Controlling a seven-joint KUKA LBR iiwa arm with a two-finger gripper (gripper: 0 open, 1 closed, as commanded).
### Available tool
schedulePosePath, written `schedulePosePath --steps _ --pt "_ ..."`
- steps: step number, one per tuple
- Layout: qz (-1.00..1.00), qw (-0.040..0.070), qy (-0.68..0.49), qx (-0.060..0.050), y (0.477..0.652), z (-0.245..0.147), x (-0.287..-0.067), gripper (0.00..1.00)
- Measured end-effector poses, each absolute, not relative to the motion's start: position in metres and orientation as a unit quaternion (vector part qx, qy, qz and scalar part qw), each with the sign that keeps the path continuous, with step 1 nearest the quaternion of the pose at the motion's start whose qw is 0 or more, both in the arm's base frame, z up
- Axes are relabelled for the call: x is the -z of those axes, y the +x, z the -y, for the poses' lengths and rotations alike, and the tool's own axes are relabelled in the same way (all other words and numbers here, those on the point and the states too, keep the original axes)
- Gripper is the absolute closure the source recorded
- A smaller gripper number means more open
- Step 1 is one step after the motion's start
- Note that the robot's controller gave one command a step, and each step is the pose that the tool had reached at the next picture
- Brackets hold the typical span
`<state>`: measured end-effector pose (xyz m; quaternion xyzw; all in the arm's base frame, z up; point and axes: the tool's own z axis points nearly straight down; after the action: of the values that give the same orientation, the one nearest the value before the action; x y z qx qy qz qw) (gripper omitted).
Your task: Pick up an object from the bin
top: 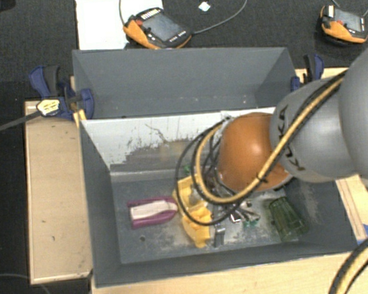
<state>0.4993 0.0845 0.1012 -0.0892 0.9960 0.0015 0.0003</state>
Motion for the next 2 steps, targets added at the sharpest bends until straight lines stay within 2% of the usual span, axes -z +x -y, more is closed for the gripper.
schedulePosePath --steps 1,2 --pt "-0.992 0.0 -0.129 -0.002 0.4922 -0.0988 -0.0808 0.0" --pt "-0.98 0.001 -0.199 -0.002 0.4934 -0.0992 -0.0791 0.0"
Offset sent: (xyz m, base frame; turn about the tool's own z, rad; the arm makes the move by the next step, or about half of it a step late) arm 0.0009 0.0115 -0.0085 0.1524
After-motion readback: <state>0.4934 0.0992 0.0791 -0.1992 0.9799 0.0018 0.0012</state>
